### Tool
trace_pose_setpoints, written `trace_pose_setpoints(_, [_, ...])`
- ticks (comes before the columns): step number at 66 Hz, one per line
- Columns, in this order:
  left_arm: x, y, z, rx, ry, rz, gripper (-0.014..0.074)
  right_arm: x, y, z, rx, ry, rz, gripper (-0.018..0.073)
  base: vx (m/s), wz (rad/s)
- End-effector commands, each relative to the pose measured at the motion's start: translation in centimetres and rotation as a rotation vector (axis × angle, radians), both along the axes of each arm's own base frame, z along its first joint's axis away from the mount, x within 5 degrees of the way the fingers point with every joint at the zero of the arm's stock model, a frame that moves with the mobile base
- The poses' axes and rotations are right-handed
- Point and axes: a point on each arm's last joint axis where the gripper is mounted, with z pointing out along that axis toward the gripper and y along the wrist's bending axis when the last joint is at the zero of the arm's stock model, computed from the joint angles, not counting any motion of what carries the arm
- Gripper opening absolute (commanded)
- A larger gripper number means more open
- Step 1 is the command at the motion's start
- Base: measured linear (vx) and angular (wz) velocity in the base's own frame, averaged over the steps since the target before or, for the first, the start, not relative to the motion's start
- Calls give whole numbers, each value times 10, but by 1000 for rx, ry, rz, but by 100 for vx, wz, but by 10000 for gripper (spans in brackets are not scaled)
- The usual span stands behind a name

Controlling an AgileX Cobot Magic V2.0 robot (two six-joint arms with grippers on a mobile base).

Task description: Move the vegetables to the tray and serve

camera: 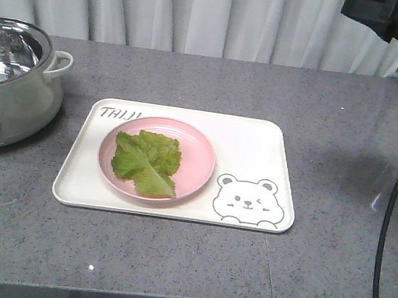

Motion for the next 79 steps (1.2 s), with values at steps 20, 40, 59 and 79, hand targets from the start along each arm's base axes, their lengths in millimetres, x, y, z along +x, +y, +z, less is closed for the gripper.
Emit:
trace_pose_setpoints(20, [-14,5,20,-31,-83,4,397,-31,4,42,-12,-134,8,349,0,0])
trace_pose_setpoints(40, [-14,5,20,-31,-83,4,397,-28,0,43,-115,-231,-34,349,0,0])
trace_pose_setpoints(59, [-14,5,20,-31,-83,4,397,-24,-7,47,-244,-376,-116,349,0,0])
trace_pose_setpoints(79, [-14,5,20,-31,-83,4,397,-20,-20,51,-495,-506,-253,349,0,0])
